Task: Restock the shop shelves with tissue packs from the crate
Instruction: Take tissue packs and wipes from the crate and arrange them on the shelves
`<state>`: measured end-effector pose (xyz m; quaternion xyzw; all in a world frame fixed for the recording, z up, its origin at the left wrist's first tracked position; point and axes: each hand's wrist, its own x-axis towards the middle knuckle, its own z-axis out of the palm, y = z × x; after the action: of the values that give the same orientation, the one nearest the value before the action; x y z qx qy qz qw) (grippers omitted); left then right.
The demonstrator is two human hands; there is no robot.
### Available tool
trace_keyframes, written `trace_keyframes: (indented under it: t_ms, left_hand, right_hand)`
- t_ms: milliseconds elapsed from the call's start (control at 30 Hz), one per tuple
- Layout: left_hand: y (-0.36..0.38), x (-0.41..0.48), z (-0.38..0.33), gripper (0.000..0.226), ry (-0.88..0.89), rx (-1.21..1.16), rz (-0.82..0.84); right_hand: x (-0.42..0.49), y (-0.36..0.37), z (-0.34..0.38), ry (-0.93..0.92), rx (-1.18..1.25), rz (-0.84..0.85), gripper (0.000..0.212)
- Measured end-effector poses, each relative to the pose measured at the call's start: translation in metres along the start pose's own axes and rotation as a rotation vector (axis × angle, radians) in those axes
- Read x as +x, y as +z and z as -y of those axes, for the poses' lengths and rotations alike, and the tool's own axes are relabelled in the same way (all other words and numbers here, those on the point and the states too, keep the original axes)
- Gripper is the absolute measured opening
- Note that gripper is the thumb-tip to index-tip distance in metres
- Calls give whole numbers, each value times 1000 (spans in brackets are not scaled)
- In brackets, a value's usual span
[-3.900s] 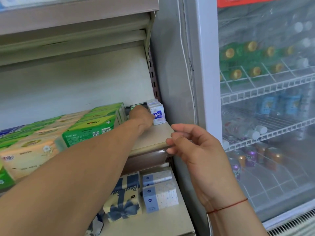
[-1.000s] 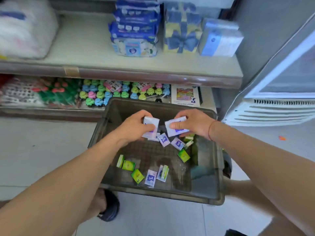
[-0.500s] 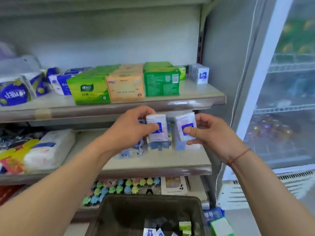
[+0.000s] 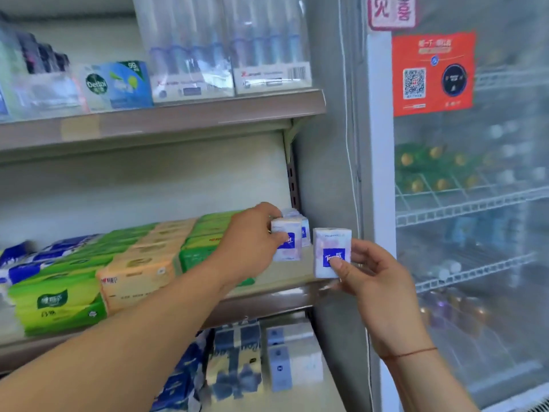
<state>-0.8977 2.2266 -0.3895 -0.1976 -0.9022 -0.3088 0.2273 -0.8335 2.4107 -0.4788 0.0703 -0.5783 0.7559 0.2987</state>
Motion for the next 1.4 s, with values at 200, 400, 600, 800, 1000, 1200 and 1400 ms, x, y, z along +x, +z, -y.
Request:
trace_keyframes:
  t_ms: [200, 400, 600, 800, 1000, 1200, 1400]
  left_hand:
    - [70, 80, 15, 35, -160, -12, -93]
    - [115, 116, 47, 45, -284, -34, -76]
    - [137, 129, 63, 38, -300, -144, -113]
    - [144, 137, 66, 49, -293, -121, -129]
    - [144, 138, 63, 52, -306, -89, -120]
    - [121, 116, 31, 44, -325, 43, -182]
    - [78, 32, -12, 37, -241, -531, 187]
  right_hand:
    - [32, -10, -22, 8, 26, -18, 26]
    - [46, -11, -45, 10, 42, -12, 29]
    - [53, -15, -56, 16, 44, -9, 30]
    - [57, -19, -61, 26, 58, -20, 30]
    - [61, -22, -60, 31, 71, 4, 30]
    - [60, -28, -59, 41, 63, 7, 30]
    - [49, -22, -50, 40, 2, 38, 34]
